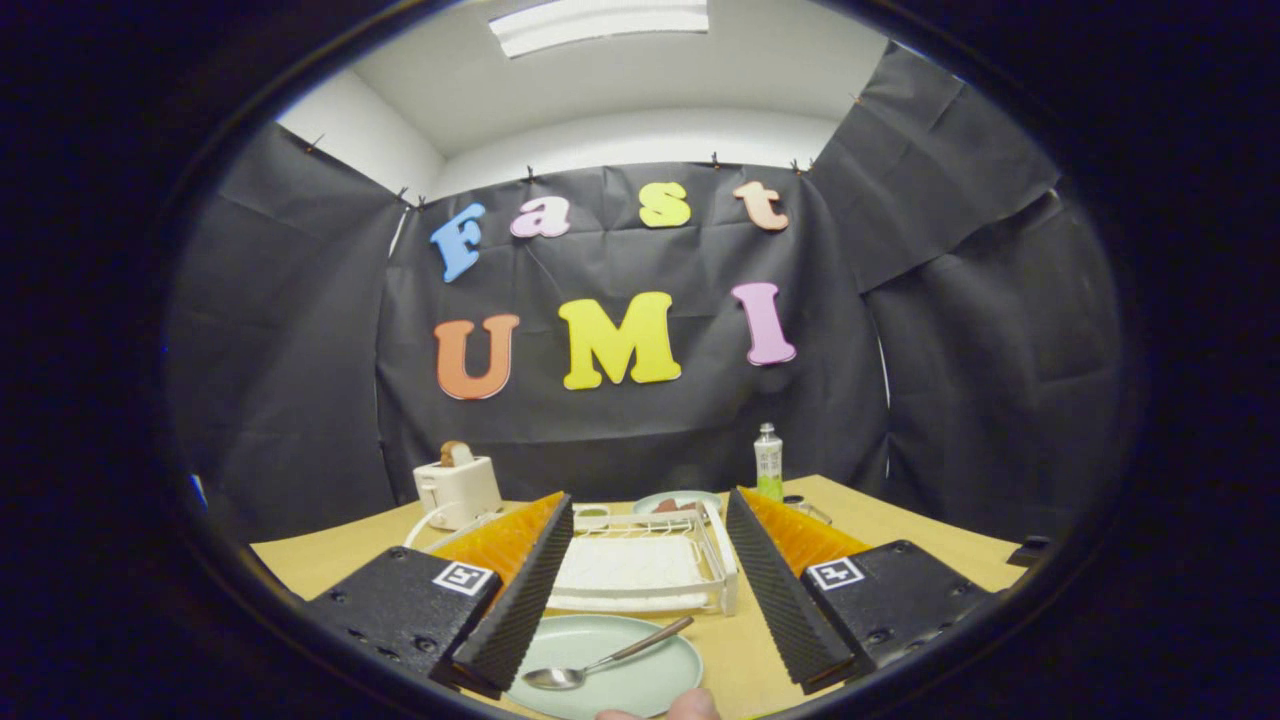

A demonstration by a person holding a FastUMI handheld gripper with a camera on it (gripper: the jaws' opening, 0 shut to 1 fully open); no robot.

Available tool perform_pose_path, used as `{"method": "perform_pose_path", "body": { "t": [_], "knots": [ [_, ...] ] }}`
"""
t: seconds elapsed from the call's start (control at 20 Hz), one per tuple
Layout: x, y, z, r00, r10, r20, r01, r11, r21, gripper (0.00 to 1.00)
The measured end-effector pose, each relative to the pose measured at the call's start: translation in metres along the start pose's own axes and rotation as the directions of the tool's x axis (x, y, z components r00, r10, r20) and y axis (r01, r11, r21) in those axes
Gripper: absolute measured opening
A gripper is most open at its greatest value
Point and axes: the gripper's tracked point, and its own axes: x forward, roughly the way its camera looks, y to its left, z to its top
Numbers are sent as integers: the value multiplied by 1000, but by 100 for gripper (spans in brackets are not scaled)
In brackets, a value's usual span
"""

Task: Take the plate from the dish rack, then take the spoon from the basket and place it into the plate.

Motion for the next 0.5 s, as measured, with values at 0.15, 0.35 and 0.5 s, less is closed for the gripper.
{"method": "perform_pose_path", "body": {
  "t": [0.15, 0.35, 0.5],
  "knots": [
    [-4, 0, 23, 999, -5, 43, 4, 1000, 21, 99],
    [-8, 20, 29, 999, -3, 45, 1, 999, 38, 99],
    [-11, 36, 25, 999, 1, 39, -2, 1000, 26, 100]
  ]
}}
